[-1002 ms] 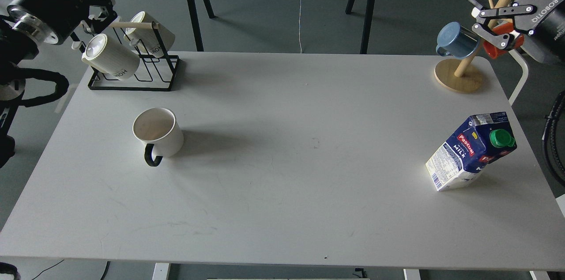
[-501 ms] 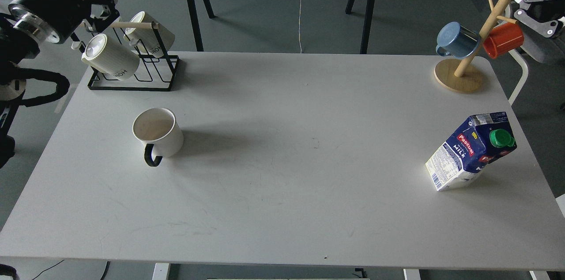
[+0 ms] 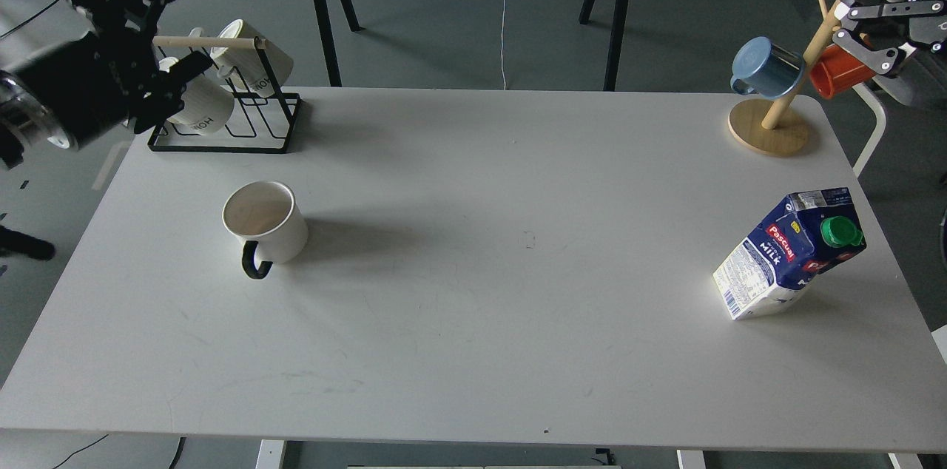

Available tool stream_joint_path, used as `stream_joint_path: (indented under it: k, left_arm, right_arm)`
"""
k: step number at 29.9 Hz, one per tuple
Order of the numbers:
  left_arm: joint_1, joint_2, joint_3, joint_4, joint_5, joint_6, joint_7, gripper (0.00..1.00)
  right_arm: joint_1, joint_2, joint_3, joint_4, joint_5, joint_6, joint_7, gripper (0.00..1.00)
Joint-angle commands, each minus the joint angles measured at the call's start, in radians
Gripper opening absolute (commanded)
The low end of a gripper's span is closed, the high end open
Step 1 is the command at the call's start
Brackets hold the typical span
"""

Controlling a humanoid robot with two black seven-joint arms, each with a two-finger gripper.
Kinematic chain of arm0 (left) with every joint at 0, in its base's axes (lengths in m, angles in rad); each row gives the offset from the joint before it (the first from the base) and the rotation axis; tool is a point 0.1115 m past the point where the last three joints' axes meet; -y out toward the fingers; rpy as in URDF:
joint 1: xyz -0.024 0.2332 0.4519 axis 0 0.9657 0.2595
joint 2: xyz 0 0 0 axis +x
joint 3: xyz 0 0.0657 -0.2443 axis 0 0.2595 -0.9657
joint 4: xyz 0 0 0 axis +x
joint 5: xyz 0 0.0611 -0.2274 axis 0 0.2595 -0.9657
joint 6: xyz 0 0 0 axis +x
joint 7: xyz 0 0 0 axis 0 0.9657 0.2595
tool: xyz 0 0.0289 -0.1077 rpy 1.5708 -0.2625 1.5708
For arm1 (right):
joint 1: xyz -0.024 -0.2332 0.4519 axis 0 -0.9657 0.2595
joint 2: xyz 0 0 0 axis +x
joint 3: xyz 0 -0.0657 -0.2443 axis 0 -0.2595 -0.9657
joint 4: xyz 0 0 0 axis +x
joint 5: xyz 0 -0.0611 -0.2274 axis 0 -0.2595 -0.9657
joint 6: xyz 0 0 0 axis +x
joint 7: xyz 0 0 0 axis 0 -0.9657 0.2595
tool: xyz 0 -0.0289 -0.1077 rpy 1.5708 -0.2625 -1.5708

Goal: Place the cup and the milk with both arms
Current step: 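Reach the left gripper to the white mug rim and grasp it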

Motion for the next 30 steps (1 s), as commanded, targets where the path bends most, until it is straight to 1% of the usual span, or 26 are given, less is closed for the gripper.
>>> stream_joint_path:
  k: [1,3,6,10,14,19,24,30]
  left_arm:
    - [0.097,0.095,0.005,-0.024,0.197,-0.087,-0.007,1.00]
    - [0.120,0.121,0.005,-0.024,0.326,-0.098,-0.019,1.00]
    - [0.123,0.123,0.008,-0.022,0.519,-0.095,-0.024,1.00]
    - [0.126,0.092,0.047,-0.021,0.791,-0.086,-0.022,1.00]
    - [0.126,0.031,0.094,-0.002,0.984,-0.073,-0.022,1.00]
    - [0.116,-0.050,0.108,0.074,1.116,-0.072,-0.022,1.00]
    - [0.109,-0.100,0.111,0.094,1.173,-0.076,-0.022,1.00]
    - [0.041,-0.173,0.183,0.160,1.232,-0.075,-0.024,1.00]
  right_arm:
    - [-0.001,0.031,-0.003,-0.041,-0.015,0.002,0.000,0.98]
    - [-0.001,0.050,-0.004,-0.064,-0.041,0.000,-0.002,0.98]
    - [-0.003,0.067,-0.004,-0.090,-0.052,0.002,-0.002,0.98]
    - [-0.003,0.070,-0.004,-0.098,-0.053,0.002,-0.002,0.98]
    - [-0.007,0.070,-0.006,-0.098,-0.055,0.002,-0.002,0.98]
    - [-0.023,0.070,-0.006,-0.098,-0.055,0.000,-0.002,0.98]
    - [-0.029,0.071,-0.006,-0.098,-0.065,-0.003,-0.002,0.98]
    - [-0.029,0.107,-0.006,-0.113,-0.089,-0.018,-0.002,0.98]
